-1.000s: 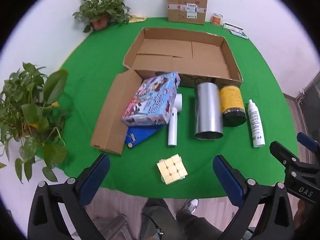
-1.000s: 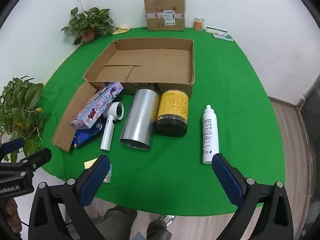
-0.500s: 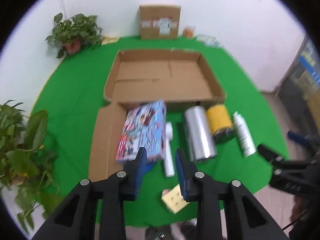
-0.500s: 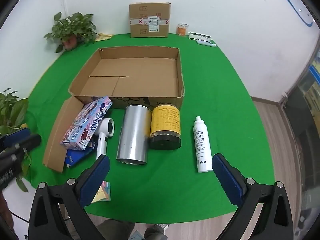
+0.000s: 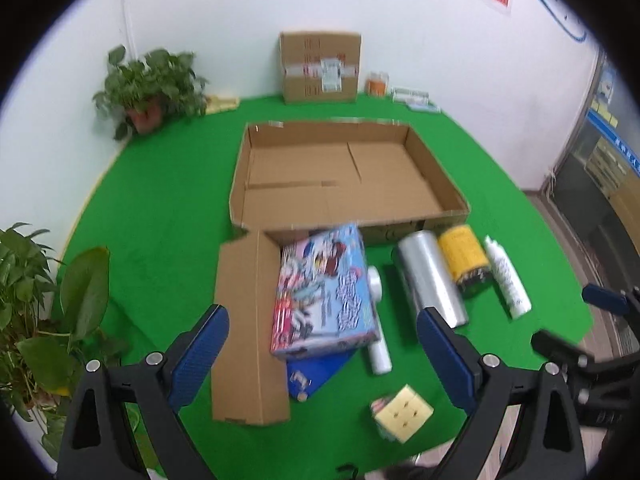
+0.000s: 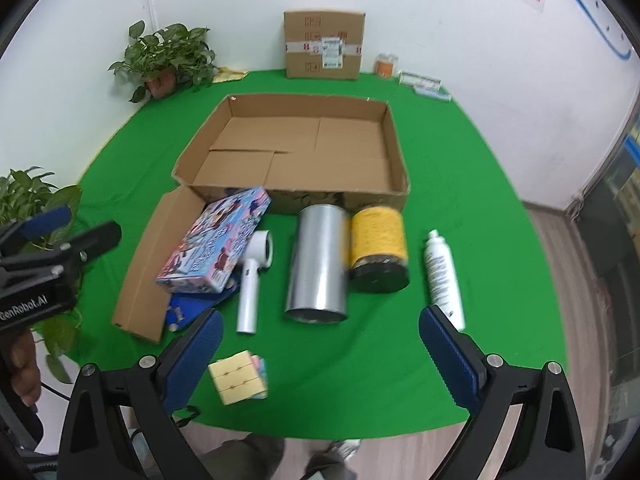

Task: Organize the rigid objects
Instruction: 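Move the right tool toward the pastel Rubik's cube on the table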

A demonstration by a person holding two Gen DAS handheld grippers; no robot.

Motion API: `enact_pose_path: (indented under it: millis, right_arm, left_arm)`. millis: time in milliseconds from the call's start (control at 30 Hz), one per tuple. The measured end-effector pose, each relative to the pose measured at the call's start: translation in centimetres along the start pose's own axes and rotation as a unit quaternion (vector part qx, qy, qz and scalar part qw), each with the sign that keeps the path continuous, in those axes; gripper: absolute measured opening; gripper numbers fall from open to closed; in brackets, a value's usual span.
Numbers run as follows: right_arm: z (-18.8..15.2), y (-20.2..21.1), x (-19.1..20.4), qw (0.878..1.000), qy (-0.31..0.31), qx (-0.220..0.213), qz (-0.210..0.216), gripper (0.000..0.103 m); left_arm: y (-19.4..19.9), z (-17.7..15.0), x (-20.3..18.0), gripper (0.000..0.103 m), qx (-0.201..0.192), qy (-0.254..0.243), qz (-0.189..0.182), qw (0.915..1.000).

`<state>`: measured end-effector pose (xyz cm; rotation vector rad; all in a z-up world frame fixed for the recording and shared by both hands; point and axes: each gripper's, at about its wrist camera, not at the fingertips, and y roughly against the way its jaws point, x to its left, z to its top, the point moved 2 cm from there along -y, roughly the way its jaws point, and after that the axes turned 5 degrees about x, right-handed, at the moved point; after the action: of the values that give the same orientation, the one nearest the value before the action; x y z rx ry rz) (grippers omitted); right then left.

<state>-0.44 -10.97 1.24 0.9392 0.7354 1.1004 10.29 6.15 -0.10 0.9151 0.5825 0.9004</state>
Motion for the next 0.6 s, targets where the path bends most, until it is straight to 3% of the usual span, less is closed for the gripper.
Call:
enact_pose_path:
  millis: [33,67,100,167,233,267,300,333,367,400,500,600]
  right_arm:
    - [0.1,-0.2,0.0,1.000,-0.002,0.005,0.003,0.092]
    - [0.0,-0.3,0.0,1.000,-0.002,0.006,0.003,0.078]
    - [0.0,-0.4,0.0,1.000,-0.001,0.007,-0.003,0.053]
    - [0.0,-0.5,-0.4,1.000,-0.007,0.011,-0.006,0.039]
    - [0.3,-0.2,-0.8,1.000,-0.013,0.007,0.003,0.048]
    - [0.3,0.0,-1.0,1.000,-0.011,0.001,0.007,0.075]
    - [0.3,0.3,-1.2,1.000,-0.010,-0.007,0.005,0.103]
    - [0.3,0.7,-1.5,1.000,-0.008,-0.024,-0.002,0.102]
    - [0.5,0.9,-1.7,1.000,-0.003,-0.030,-0.005,0.103]
    - [0.5,0.8,-1.9,1.000,0.005,-0.030,-0.001,0.103]
    - [0.3,0.2,-2.6,0.999,0.016,-0.021,0.024,0.103]
    - [-0.5,0.2,-3.3,0.999,0.023,-0.019,0.040,0.103]
  left_arm:
    - [0.3,-0.7,0.1,0.094,0.004,-0.002,-0.016,0.9999]
    - [0.6,-1.0,0.3,0.079,0.004,0.000,-0.041,0.9991]
    - [0.9,-1.4,0.4,0.040,0.002,0.001,-0.063,0.9980]
    - [0.5,-1.9,0.3,0.002,0.025,0.005,-0.071,0.9972]
    - [0.7,-2.4,0.5,0.003,0.022,0.020,-0.056,0.9980]
    - [1.2,-2.5,0.6,0.005,0.010,0.027,-0.041,0.9987]
    - [1.6,-2.6,0.6,0.021,0.002,0.034,-0.022,0.9992]
    - [1.9,-2.6,0.6,0.037,0.000,0.041,-0.008,0.9991]
    - [2.2,-2.6,0.7,0.075,-0.003,0.051,0.004,0.9987]
    - [2.6,-2.6,0.8,0.092,-0.011,0.062,0.015,0.9979]
    - [4.1,-2.8,0.6,0.092,-0.043,0.081,0.057,0.9942]
    - [4.2,-3.3,-1.0,0.092,-0.016,0.068,0.108,0.9917]
